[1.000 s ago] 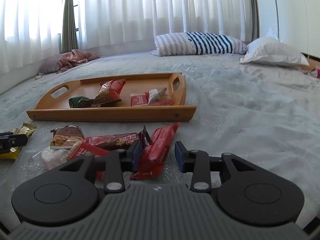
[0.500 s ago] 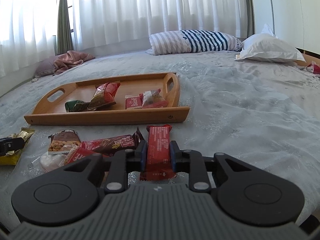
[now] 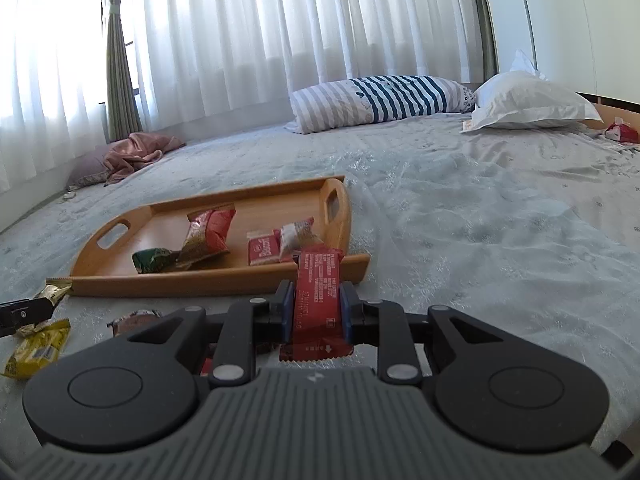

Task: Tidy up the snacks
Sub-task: 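Grasp the gold bar with the left tool while the right tool grasps the red bar, then place the gold bar on the tray with the left tool while the right tool places the red bar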

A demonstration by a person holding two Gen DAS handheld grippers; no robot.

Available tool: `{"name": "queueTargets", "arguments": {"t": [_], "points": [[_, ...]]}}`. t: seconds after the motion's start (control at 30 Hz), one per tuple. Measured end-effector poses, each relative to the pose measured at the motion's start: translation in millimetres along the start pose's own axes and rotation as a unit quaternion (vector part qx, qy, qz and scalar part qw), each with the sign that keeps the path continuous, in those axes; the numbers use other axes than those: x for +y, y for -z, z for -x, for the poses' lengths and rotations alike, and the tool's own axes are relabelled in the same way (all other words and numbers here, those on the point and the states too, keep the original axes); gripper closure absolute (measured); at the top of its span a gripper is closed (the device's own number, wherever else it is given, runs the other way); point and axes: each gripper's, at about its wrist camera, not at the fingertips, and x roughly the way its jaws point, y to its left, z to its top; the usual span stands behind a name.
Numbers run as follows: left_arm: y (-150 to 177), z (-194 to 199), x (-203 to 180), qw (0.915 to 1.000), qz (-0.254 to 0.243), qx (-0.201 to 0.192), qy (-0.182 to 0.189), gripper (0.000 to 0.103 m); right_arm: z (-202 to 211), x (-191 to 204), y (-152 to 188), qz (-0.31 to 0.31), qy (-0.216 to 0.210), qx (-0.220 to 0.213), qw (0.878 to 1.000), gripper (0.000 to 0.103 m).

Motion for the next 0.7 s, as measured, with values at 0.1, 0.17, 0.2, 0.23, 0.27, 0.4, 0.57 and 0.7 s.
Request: {"name": "queueTargets", "arguments": {"t": [0.1,0.17,0.2,0.23,0.27,0.4,0.57,0.7], "points": [[-7,-1,-2,1.0000,-0.002,-0.002,0.008,0.072,-1,4,-4,-0.007,-0.008,-0.003,1.000,0.076],[-11,-1,-5,0.9999,-0.008,-0.007,0.009,0.072,-2,6,-6,-0.008,-0.016,-0.003,1.000,0.076],[-13,-1,-6,0.9999,-0.010,-0.009,0.011,0.072,-3,8,-6,-0.007,-0.018,-0.004,1.000,0.076],[-15,-2,-7,0.9998,-0.011,-0.010,0.014,0.072,-3,10,-7,-0.005,-0.021,-0.004,1.000,0.076],[-17,-3,-8,0.9997,-0.012,-0.010,0.017,0.072,-4,12,-8,-0.004,-0.024,-0.004,1.000,0.076],[-27,-10,-10,0.9995,-0.005,-0.004,0.030,0.072,-9,19,-14,-0.006,-0.039,-0.003,0.999,0.076],[-42,-24,-10,0.9992,0.005,-0.001,0.039,0.072,-24,28,-25,-0.006,-0.056,0.002,0.998,0.076],[-55,-41,-6,0.9989,0.018,0.004,0.042,0.072,-45,34,-34,-0.012,-0.063,0.018,0.998,0.076]]}}
